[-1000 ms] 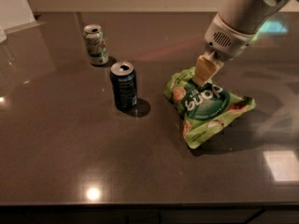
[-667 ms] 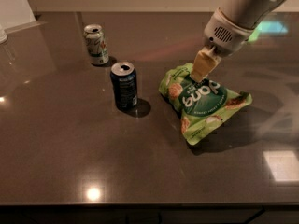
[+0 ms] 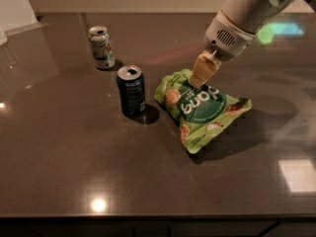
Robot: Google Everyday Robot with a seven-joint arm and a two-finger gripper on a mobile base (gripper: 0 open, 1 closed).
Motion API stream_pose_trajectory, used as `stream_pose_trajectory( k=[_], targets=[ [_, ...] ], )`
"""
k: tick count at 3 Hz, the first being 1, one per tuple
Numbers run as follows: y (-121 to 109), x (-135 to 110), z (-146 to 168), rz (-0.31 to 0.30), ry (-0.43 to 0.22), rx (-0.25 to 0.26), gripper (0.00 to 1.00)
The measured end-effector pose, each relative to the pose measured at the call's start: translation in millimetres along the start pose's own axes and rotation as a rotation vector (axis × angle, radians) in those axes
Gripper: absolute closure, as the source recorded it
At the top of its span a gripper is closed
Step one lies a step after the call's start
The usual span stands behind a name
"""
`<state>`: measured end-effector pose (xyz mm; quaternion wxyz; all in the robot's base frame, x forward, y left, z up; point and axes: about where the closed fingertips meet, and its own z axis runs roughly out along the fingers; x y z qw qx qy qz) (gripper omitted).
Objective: Move green rice chip bag near pepsi can
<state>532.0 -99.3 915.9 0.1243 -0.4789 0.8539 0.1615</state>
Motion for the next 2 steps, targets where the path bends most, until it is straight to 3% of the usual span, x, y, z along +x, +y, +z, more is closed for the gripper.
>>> stream_pose_trajectory(
  k=[2],
  targets=[
    [7.7,-19.9,16.2,-0.021,-0.029,-0.051,0.41]
  ],
)
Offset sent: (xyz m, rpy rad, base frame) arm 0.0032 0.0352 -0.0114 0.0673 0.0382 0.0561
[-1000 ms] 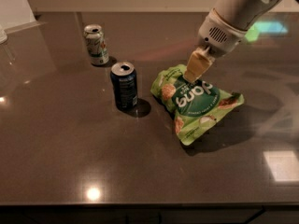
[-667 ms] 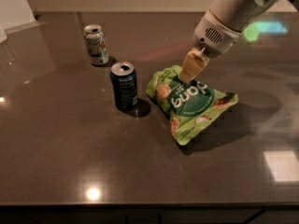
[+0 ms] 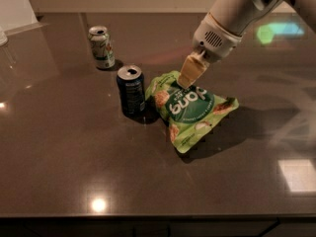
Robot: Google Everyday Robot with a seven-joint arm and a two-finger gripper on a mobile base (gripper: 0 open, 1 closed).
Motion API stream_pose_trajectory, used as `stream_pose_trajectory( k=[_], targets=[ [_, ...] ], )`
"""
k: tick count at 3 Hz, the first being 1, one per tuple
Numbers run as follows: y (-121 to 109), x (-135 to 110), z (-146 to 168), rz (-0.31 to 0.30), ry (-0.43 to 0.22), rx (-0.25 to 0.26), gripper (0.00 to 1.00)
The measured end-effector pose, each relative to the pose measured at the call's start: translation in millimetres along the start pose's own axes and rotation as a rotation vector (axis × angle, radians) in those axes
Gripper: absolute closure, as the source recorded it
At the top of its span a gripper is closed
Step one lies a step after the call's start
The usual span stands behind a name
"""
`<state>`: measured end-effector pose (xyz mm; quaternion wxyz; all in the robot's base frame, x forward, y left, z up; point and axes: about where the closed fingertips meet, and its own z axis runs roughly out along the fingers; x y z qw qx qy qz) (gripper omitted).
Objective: Move green rice chip bag near pepsi can
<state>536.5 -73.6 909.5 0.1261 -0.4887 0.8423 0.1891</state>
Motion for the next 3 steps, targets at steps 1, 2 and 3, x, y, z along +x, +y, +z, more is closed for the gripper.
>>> stream_pose_trajectory(
  k=[1,2,3],
  targets=[
    [-0.2,-2.0,0.8,-0.002,-0.004,0.003,0.18],
    [-0.3,-4.1,1.9,-0.004,-0.008,0.005,0.0],
    [-0.3,-4.3,2.0,-0.004,-0.008,0.005,0.0]
  ],
)
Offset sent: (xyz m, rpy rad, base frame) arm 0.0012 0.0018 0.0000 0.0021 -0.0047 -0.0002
